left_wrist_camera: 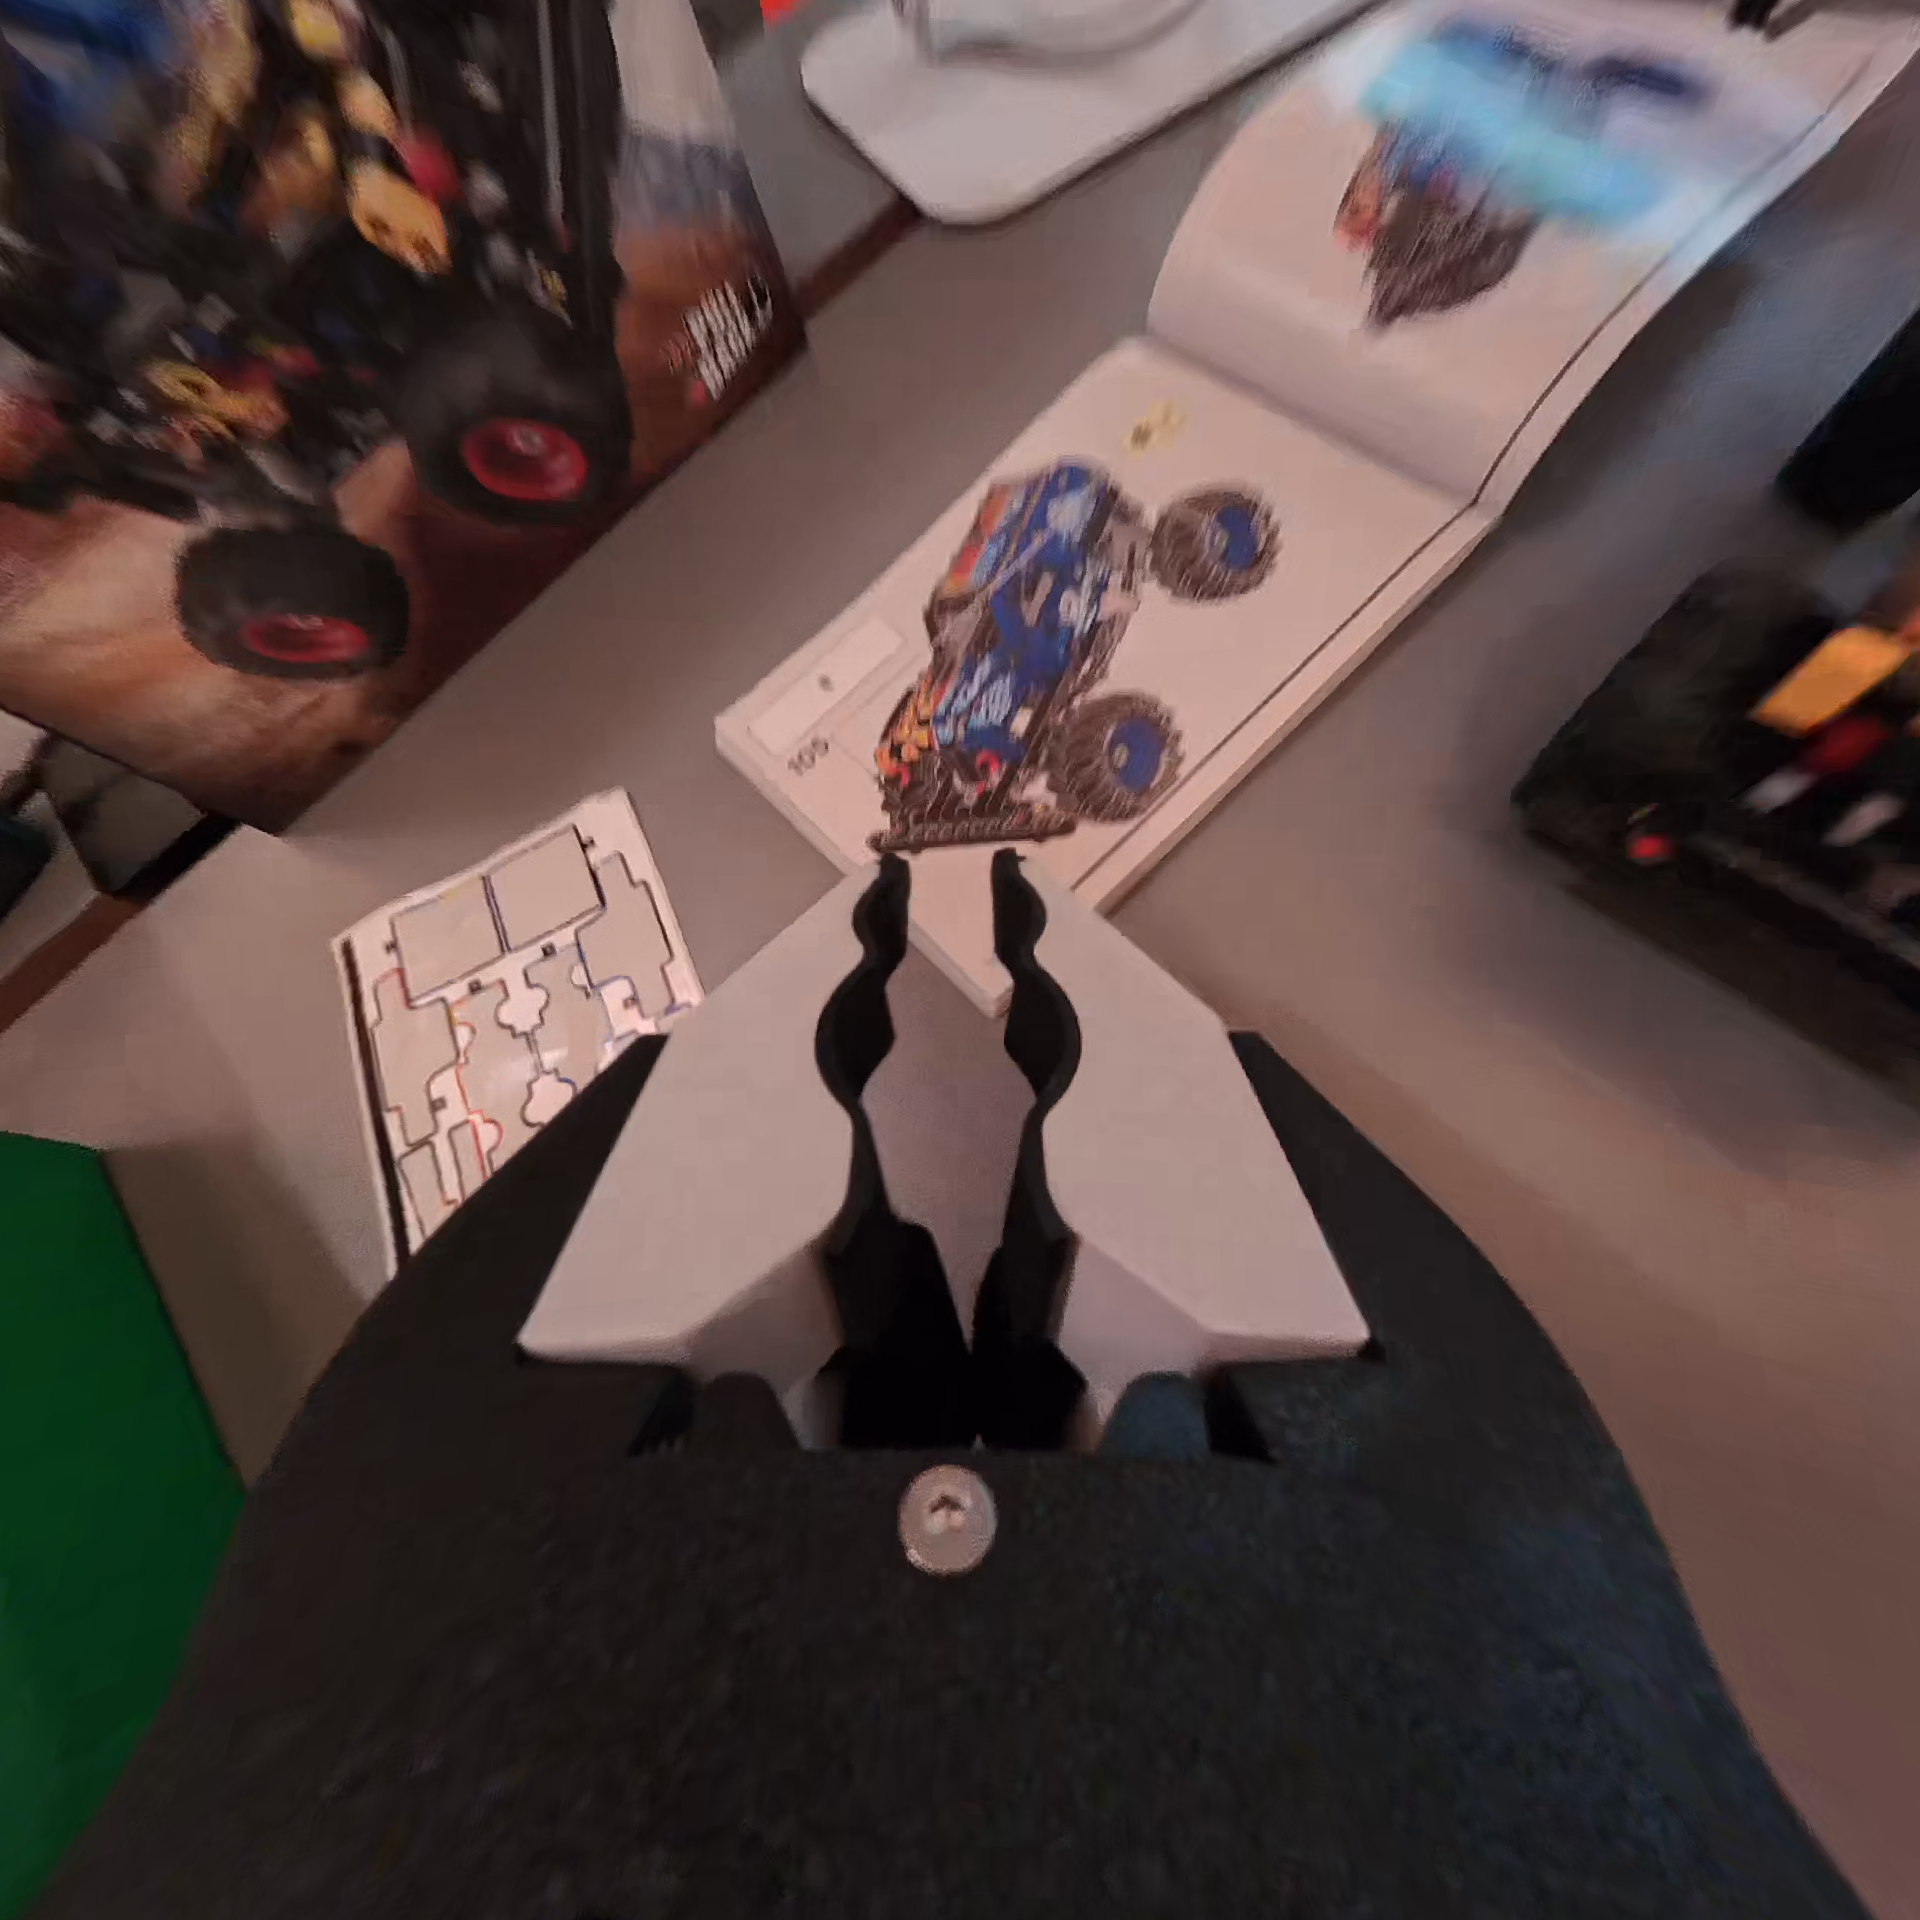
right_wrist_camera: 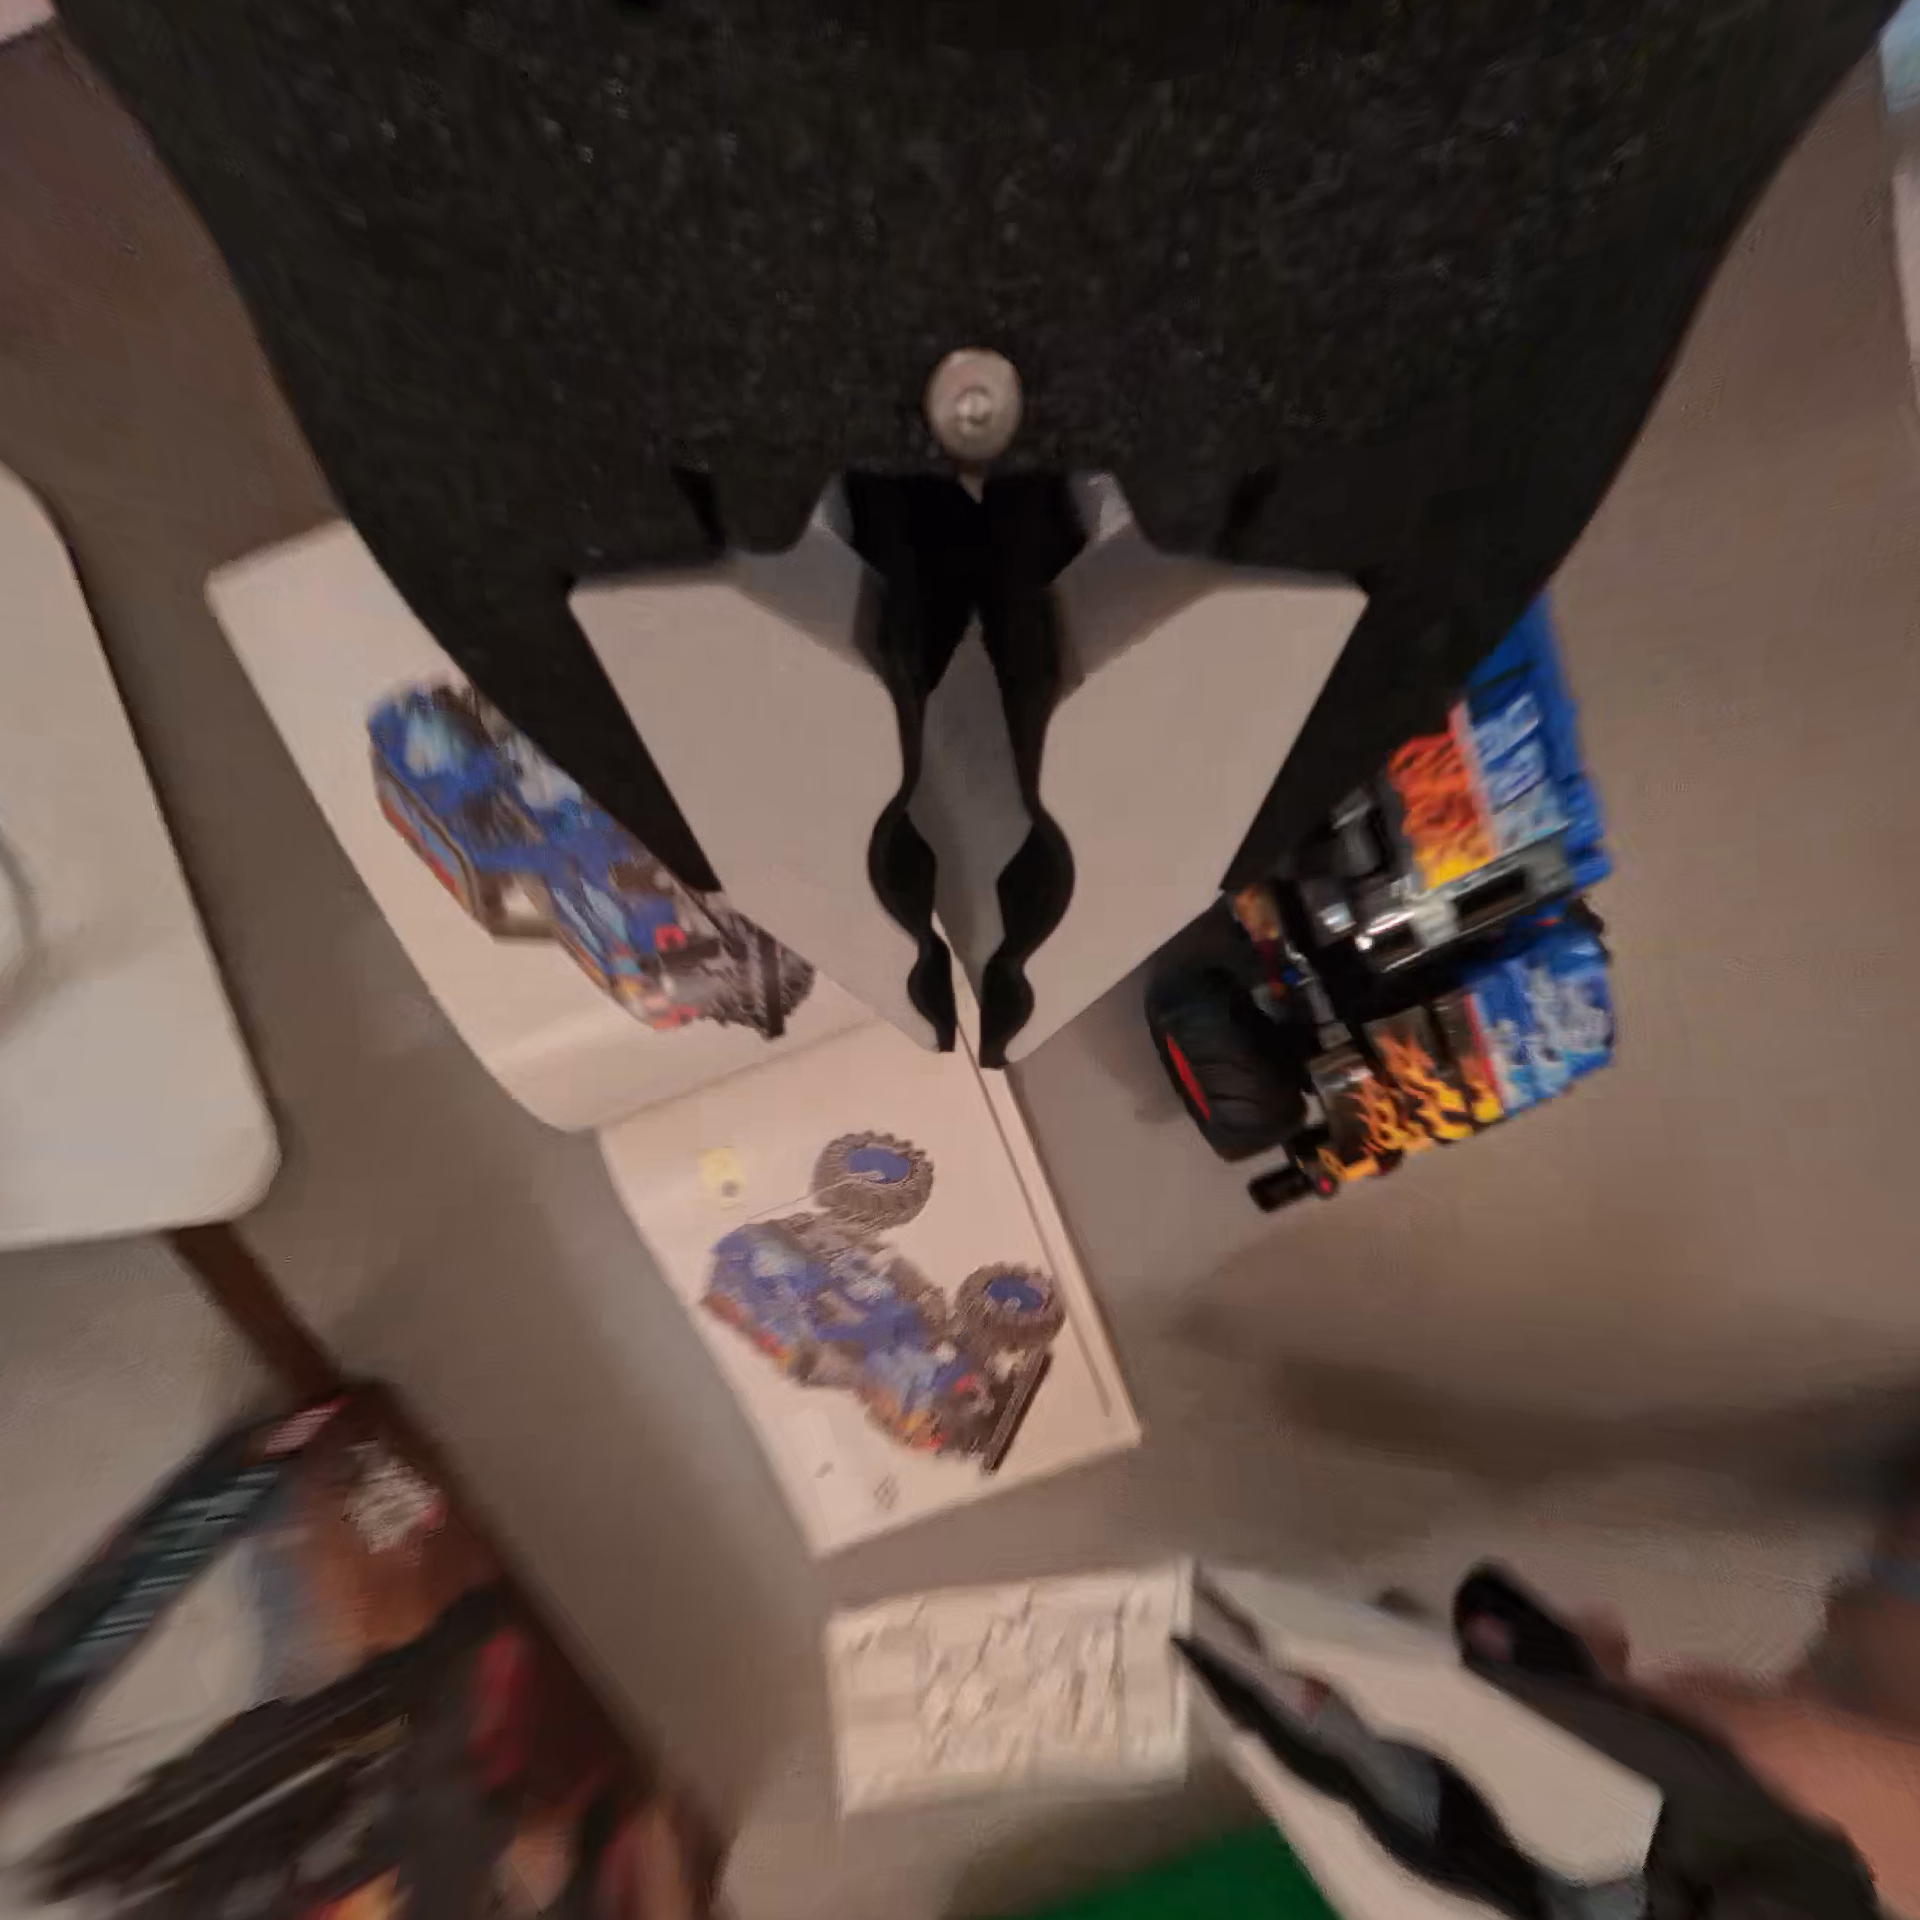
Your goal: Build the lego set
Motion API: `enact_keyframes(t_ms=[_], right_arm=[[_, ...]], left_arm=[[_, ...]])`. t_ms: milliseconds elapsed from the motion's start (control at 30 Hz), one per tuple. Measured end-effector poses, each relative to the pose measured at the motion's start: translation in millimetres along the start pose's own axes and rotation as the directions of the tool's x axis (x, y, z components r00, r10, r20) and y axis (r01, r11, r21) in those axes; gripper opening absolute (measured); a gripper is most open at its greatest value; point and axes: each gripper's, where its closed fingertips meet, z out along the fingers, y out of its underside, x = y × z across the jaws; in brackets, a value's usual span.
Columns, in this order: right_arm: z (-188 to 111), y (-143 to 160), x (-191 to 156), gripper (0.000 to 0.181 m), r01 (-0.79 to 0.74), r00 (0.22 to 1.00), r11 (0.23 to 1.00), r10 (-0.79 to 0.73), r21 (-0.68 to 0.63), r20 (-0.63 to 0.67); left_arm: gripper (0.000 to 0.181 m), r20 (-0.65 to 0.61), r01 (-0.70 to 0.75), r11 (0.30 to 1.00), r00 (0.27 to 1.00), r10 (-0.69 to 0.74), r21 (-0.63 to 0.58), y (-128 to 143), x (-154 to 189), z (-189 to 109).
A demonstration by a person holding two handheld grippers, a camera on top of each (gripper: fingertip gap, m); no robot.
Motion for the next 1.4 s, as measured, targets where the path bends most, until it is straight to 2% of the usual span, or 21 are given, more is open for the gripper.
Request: enact_keyframes(t_ms=[67,133,200,300,367,433,500,567,667,733,800,833,867,933,967,1000,1033,1067,1200,1267,1400], right_arm=[[-55.0,10.7,-1.5,0.017,-0.078,0.990,0.978,0.098,0.191,-0.099],[-106.3,39.5,-11.5,0.030,-0.036,0.968,0.936,0.119,0.350,-0.219],[-153.8,78.1,-23.6,0.027,-0.026,0.913,0.866,0.225,0.500,-0.341],[-193.2,160.4,-44.8,0.029,-0.129,0.815,0.855,0.380,0.503,-0.437],[-201.5,195.6,-71.2,0.031,-0.198,0.804,0.818,0.451,0.541,-0.388],[-194.9,225.0,-97.0,0.035,-0.249,0.804,0.818,0.473,0.518,-0.361],[-186.5,243.8,-117.1,0.034,-0.243,0.803,0.840,0.455,0.486,-0.385],[-178.7,243.0,-134.1,0.034,-0.207,0.822,0.854,0.416,0.477,-0.389],[-163.9,227.5,-147.0,0.036,-0.136,0.867,0.891,0.319,0.433,-0.383],[-150.1,208.5,-151.2,0.049,-0.051,0.905,0.909,0.218,0.414,-0.366],[-134.2,188.9,-148.1,0.065,0.024,0.923,0.927,0.122,0.374,-0.364],[-125.6,179.2,-144.1,0.079,0.043,0.927,0.933,0.095,0.356,-0.362],[-115.7,169.9,-141.6,0.091,0.039,0.936,0.940,0.085,0.340,-0.342],[-97.5,152.3,-132.5,0.092,0.002,0.950,0.952,0.093,0.306,-0.298],[-90.2,147.1,-122.2,0.083,-0.052,0.948,0.958,0.136,0.282,-0.287],[-79.3,142.3,-116.7,0.086,-0.079,0.964,0.967,0.136,0.241,-0.229],[-68.3,136.4,-115.8,0.096,-0.081,0.984,0.977,0.110,0.196,-0.143],[-58.6,131.2,-113.4,0.106,-0.053,0.995,0.985,0.066,0.166,-0.075],[-22.9,138.5,-73.0,0.132,0.145,0.987,0.989,-0.145,-0.008,-0.068],[-7.9,139.9,-74.1,0.143,0.167,0.985,0.984,-0.165,-0.061,0.042],[10.6,136.9,-69.6,0.136,0.152,0.983,0.984,-0.142,-0.092,0.114]], left_arm=[[0.024,-0.068,0.063,0.987,0.996,-0.054,0.147,-29.0,23.4,-35.1],[0.029,-0.170,0.143,0.951,0.981,-0.099,0.273,-45.9,58.5,-70.4],[0.033,-0.266,0.189,0.915,0.959,-0.094,0.357,-48.6,100.9,-97.7],[0.034,-0.337,0.242,0.897,0.935,-0.112,0.371,-33.2,155.3,-116.0],[0.034,-0.380,0.267,0.902,0.916,-0.127,0.340,-18.7,187.3,-119.3],[0.032,-0.359,0.203,0.929,0.929,-0.083,0.309,-3.8,207.3,-116.5],[0.032,-0.277,0.079,0.963,0.961,-0.004,0.259,12.5,210.4,-109.3],[0.032,-0.273,0.006,0.979,0.961,0.051,0.205,23.9,215.2,-105.7],[0.037,-0.340,-0.031,0.988,0.937,0.082,0.153,34.9,217.3,-96.9],[0.050,-0.362,-0.045,0.989,0.928,0.093,0.140,38.3,202.6,-83.4],[0.062,-0.404,-0.044,0.994,0.911,0.080,0.099,42.8,183.9,-64.9],[0.071,-0.421,-0.045,0.996,0.904,0.073,0.076,44.0,174.3,-54.7],[0.086,-0.450,-0.043,0.997,0.891,0.069,0.069,42.6,167.6,-46.5],[0.103,-0.517,-0.014,0.997,0.854,0.054,0.081,31.3,158.4,-34.7],[0.111,-0.545,-0.008,0.996,0.837,0.056,0.091,24.9,155.8,-29.8],[0.118,-0.560,-0.014,0.995,0.826,0.066,0.098,20.2,153.5,-24.5],[0.122,-0.572,-0.030,0.995,0.816,0.081,0.098,18.1,153.0,-19.0],[0.126,-0.589,-0.052,0.995,0.802,0.096,0.090,18.6,155.1,-14.3],[0.137,-0.604,-0.156,0.987,0.783,0.148,0.039,32.2,165.1,4.9],[0.137,-0.591,-0.205,0.978,0.786,0.182,0.028,36.4,167.9,10.2],[0.129,-0.510,-0.288,0.957,0.816,0.270,0.046,35.4,168.5,20.7]])
